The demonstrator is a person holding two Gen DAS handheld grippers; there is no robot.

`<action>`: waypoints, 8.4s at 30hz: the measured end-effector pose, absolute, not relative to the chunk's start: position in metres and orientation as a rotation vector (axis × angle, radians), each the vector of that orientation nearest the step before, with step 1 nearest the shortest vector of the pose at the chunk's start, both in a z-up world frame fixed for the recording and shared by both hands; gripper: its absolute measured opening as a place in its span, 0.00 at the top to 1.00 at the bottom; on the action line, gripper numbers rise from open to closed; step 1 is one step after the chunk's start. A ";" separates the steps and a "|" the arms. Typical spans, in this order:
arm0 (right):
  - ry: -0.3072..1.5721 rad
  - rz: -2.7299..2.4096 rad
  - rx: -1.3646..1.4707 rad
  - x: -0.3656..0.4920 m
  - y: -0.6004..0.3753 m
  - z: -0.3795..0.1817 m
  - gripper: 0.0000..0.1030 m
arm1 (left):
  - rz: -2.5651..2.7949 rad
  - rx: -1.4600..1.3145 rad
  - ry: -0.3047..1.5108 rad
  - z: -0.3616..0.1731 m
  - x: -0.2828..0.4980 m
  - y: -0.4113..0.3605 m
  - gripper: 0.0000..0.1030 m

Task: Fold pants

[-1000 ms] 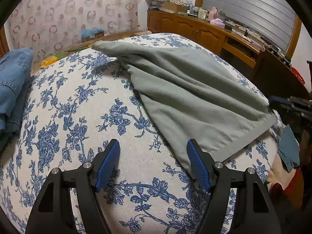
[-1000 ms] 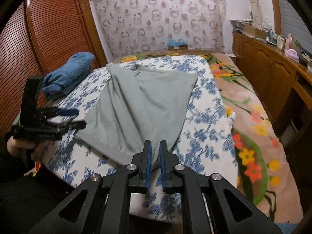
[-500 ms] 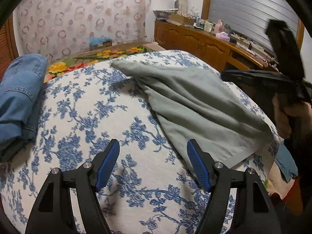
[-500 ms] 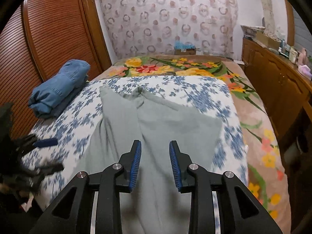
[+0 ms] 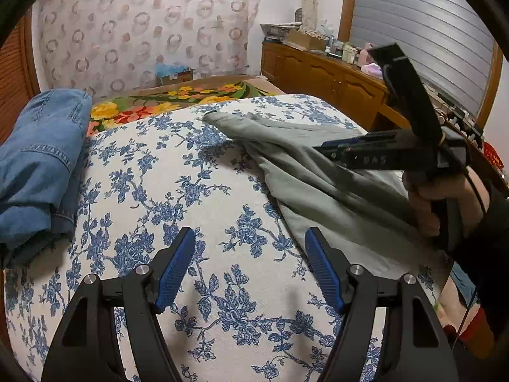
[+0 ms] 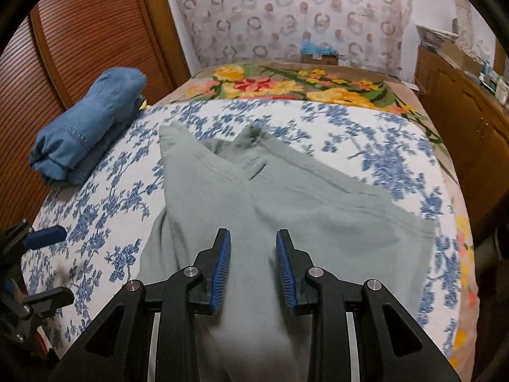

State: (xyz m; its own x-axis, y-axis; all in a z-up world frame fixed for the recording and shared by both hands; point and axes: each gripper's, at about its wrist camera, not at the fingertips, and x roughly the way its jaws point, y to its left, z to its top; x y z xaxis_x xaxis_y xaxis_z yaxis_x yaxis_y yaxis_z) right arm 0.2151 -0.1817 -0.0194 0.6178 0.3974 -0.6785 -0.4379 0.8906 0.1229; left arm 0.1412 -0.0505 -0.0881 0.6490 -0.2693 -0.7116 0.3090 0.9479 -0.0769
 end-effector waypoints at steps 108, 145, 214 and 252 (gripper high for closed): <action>0.702 0.192 -0.030 0.211 -0.278 0.004 0.87 | -0.344 0.053 0.812 -0.101 0.128 -0.054 0.30; 0.721 0.312 -0.005 0.037 -0.291 -0.021 0.62 | -0.463 0.124 0.853 -0.108 0.110 -0.100 0.35; 0.431 0.428 0.044 -0.001 -0.262 0.052 0.89 | -0.554 -0.060 0.639 -0.010 0.087 -0.075 0.94; 0.262 0.506 -0.066 0.092 -0.206 0.136 0.89 | -0.246 0.062 0.417 0.099 0.148 -0.006 0.94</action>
